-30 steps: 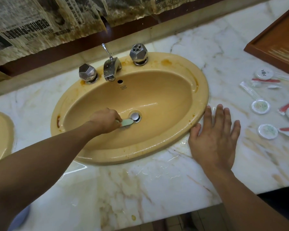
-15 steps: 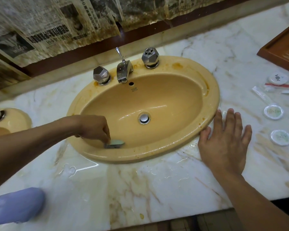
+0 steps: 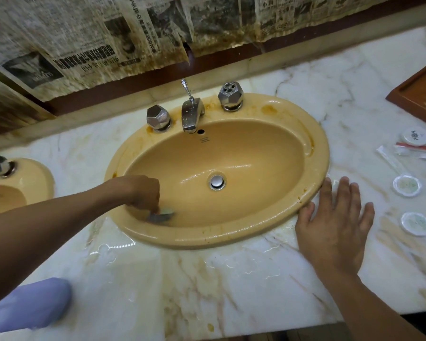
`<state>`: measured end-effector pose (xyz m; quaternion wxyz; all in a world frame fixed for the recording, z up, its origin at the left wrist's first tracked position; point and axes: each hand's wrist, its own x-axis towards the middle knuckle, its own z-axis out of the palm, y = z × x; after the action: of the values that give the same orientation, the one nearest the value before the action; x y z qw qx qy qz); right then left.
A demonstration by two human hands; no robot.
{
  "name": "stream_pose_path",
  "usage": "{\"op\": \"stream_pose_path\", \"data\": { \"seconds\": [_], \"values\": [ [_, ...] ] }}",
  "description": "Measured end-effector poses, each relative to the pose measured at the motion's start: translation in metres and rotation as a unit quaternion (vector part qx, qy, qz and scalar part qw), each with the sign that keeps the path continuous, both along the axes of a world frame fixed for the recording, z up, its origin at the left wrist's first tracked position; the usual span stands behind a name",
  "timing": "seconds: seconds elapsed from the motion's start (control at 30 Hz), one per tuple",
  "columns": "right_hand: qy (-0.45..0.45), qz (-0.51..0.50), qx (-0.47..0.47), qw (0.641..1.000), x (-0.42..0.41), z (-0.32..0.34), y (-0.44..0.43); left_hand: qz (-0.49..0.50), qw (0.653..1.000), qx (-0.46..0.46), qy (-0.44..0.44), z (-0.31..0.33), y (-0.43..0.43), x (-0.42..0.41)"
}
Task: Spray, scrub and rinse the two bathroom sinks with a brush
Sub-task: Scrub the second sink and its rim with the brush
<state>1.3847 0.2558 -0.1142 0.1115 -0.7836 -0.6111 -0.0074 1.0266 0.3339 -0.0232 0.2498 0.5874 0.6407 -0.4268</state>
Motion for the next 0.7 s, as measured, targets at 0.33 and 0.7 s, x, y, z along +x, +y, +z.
{"op": "stream_pose_path", "data": {
  "seconds": [0.33,0.7],
  "values": [
    [-0.008,0.003,0.002,1.0,0.0,0.001,0.0,-0.005,0.998,0.026,-0.062,-0.029,0.0,0.027],
    [-0.01,0.001,0.003,1.0,0.001,-0.001,0.001,0.074,0.971,0.157,-0.166,-0.089,-0.006,0.071]
  ]
}}
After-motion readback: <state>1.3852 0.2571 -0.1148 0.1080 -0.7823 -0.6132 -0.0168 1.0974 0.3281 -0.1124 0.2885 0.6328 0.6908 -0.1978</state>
